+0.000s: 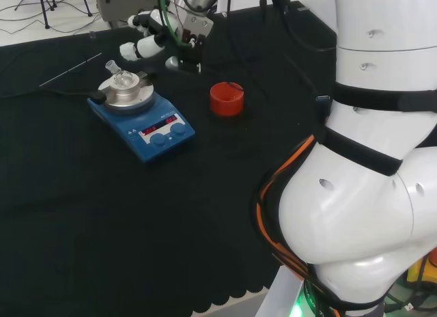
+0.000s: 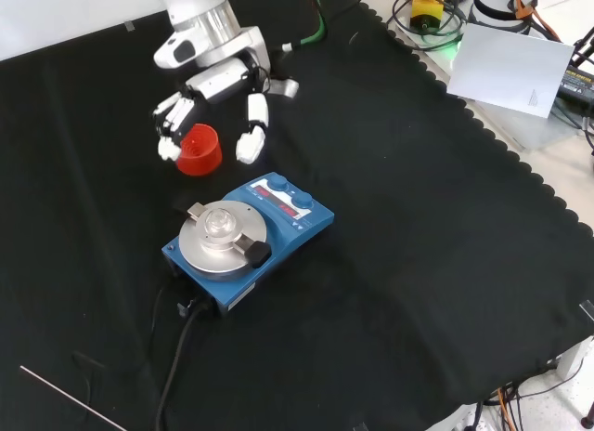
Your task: Turn on the heater.
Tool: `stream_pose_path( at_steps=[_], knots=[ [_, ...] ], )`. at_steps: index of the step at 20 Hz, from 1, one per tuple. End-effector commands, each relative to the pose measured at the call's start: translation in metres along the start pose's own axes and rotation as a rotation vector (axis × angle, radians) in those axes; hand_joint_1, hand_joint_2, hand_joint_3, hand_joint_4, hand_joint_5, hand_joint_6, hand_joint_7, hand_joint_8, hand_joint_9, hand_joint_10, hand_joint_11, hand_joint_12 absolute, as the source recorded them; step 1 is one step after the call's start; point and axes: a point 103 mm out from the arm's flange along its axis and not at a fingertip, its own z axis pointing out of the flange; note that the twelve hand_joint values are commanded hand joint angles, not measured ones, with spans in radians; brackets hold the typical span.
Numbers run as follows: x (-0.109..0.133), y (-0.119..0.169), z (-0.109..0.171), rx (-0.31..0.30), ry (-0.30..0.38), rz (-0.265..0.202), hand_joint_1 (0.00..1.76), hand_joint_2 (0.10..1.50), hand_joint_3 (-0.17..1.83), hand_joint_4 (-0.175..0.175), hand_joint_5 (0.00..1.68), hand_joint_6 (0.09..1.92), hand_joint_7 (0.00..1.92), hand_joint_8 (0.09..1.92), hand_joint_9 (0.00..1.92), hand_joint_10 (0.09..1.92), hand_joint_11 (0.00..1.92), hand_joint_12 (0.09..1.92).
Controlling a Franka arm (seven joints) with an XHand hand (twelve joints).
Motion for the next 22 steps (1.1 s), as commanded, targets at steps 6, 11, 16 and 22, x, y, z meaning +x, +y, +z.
stream_pose_path(
  at_steps=[6, 11, 16, 22],
  knots=[
    [-0.003, -0.032, -0.016, -0.019, -0.054, 0.018, 0.75, 0.64, 0.45, 0.013, 0.44, 0.09, 0.29, 0.6, 0.47, 0.63, 0.05, 1.44],
    [-0.012, -0.061, -0.028, 0.002, -0.126, 0.043, 0.91, 0.63, 0.6, 0.013, 0.46, 0.09, 0.41, 0.6, 0.61, 0.59, 0.26, 1.4],
    [-0.016, -0.096, -0.033, 0.059, -0.242, 0.069, 1.05, 0.6, 0.78, 0.003, 0.47, 0.09, 0.86, 0.59, 1.03, 0.47, 0.64, 1.28],
    [-0.026, -0.138, -0.031, 0.139, -0.398, 0.091, 1.28, 0.6, 0.8, -0.038, 0.4, 0.09, 1.28, 0.86, 1.5, 0.58, 1.47, 0.75]
  ],
)
